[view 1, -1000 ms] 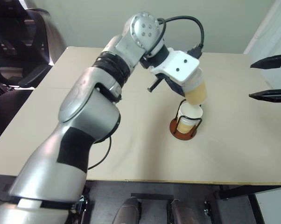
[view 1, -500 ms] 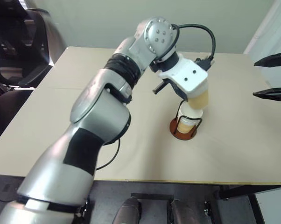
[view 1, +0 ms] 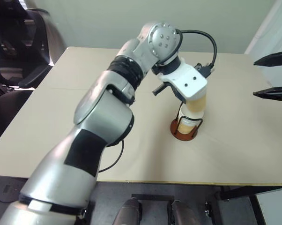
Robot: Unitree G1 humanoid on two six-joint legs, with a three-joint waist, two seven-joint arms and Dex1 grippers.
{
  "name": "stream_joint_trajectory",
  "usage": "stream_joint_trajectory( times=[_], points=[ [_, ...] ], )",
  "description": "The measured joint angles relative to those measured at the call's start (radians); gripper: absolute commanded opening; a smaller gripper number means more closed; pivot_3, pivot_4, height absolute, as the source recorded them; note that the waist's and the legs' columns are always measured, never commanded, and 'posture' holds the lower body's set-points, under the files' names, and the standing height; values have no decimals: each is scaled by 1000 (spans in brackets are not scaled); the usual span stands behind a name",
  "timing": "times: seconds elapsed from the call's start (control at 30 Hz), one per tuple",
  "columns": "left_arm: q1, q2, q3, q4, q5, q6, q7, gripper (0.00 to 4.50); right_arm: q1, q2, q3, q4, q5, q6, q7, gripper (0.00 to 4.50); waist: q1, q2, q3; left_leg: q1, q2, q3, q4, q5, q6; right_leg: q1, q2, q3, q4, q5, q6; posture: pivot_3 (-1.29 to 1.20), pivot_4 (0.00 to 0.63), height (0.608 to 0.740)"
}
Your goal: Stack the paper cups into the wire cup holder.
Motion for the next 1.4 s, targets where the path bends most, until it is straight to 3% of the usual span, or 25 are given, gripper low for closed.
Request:
stream_joint_trajectory(
  times=[0.7,0.83,1.13,1.4],
  points=[
    [17,-33,33,2,104,-20,18,36,4,-11,0,-9,1,10,-13,4172,0,0,0,0,0,0,1,0,1,0,0,0,0,0,0,0,150,740],
    [17,-36,36,3,112,-17,15,1224,11,-11,-1,-9,1,3,-13,4172,0,0,0,0,0,1,1,0,1,0,0,0,0,0,0,0,150,740],
    [19,-30,100,4,85,16,15,4480,32,-11,-3,-8,0,-11,-15,4172,0,0,0,0,0,1,1,0,1,0,0,0,1,0,0,0,150,740],
    [93,148,414,-4,-198,381,8,4480,170,35,-50,-10,0,-21,-99,4172,-11,2,-1,2,0,3,1,3,1,-1,0,1,3,0,0,0,150,740]
  ],
)
